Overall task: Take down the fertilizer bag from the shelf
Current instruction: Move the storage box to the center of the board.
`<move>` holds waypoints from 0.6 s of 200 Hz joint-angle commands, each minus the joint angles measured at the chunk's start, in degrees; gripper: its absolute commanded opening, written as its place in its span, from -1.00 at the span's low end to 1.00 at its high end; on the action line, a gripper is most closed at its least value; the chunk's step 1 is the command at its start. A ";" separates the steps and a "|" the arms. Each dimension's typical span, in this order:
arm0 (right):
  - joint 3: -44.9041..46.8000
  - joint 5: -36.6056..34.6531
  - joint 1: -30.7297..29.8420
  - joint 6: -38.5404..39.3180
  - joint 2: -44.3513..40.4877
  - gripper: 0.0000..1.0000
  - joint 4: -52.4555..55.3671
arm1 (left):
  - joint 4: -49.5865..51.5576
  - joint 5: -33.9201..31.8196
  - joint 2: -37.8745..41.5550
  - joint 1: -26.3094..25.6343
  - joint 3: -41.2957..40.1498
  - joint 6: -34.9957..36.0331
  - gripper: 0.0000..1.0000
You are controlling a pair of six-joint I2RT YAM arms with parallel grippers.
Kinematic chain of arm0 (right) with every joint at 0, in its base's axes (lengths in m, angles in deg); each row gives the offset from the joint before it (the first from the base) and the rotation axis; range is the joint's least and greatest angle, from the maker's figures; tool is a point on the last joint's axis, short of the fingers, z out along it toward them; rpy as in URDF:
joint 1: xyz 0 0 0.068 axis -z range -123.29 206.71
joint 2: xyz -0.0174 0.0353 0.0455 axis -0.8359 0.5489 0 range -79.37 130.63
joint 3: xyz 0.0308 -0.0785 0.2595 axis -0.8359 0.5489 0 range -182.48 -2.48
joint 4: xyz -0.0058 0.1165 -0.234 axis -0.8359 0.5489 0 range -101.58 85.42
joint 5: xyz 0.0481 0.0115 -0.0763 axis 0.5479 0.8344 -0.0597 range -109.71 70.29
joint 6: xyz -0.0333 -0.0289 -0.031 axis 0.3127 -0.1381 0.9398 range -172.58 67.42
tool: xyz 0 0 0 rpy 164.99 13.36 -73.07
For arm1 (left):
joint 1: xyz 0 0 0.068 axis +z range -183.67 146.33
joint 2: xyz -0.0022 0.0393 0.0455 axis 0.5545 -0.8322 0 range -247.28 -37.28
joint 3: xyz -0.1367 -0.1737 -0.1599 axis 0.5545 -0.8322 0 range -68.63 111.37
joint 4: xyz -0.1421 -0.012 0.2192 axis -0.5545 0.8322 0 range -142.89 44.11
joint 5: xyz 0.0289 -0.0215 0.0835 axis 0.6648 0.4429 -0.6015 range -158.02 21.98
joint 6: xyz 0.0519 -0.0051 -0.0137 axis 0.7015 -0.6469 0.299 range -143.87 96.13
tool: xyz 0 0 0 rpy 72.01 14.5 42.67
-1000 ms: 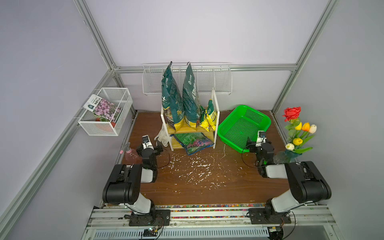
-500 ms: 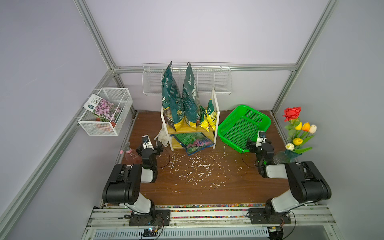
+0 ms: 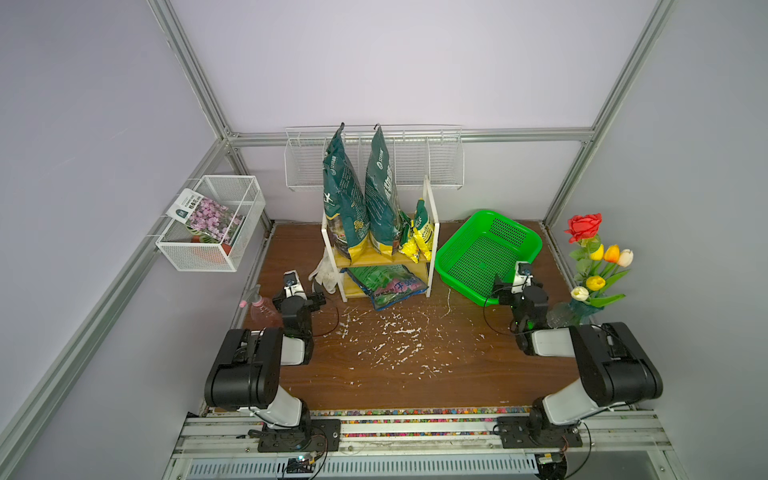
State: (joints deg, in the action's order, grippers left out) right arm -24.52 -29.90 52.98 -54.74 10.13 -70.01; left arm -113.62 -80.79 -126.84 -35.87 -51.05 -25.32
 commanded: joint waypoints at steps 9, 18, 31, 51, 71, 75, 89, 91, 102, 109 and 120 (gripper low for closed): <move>0.77 -0.09 0.39 0.48 -0.01 0.96 4.57 | -0.19 0.45 0.62 0.18 0.77 -0.48 0.99; 0.75 -0.01 0.38 0.67 -0.14 0.95 4.56 | -0.61 0.03 0.96 0.02 0.45 -0.32 0.99; 0.54 0.37 0.05 1.28 -1.73 0.93 6.05 | 0.96 -1.57 2.88 -0.64 0.66 -0.22 0.99; -2.09 -1.43 -2.35 3.42 -5.89 0.93 14.34 | 6.98 -6.06 7.59 -3.03 2.04 1.15 0.99; -8.24 -1.10 -4.67 4.59 -9.16 0.92 28.31 | 17.43 -9.74 13.30 -5.24 4.87 -0.20 0.99; -9.55 -0.52 -5.02 4.69 -9.54 0.91 30.85 | 20.04 -9.95 14.60 -5.34 5.54 -1.27 0.99; -13.08 0.98 -5.89 3.61 -10.44 0.91 37.51 | 27.18 -10.37 18.89 -5.36 7.32 -4.21 0.99; -13.46 1.15 -5.93 3.26 -10.51 0.91 38.09 | 28.00 -10.68 19.46 -5.36 7.60 -4.53 0.99; -15.53 2.13 -5.94 1.35 -11.24 0.90 41.03 | 32.55 -11.49 22.35 -5.36 8.72 -5.62 0.99; -17.04 2.95 -6.02 0.36 -11.88 0.90 43.18 | 35.51 -12.02 24.15 -5.36 9.77 -6.00 0.99; -19.79 3.91 -6.46 -0.56 -13.16 0.88 47.46 | 42.19 -12.40 27.01 -5.36 11.85 -6.68 0.99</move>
State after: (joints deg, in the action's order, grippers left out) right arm -40.06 -28.57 47.19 -52.44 -0.36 -36.37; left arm -88.16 -90.26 -104.72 -41.16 -42.83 -28.77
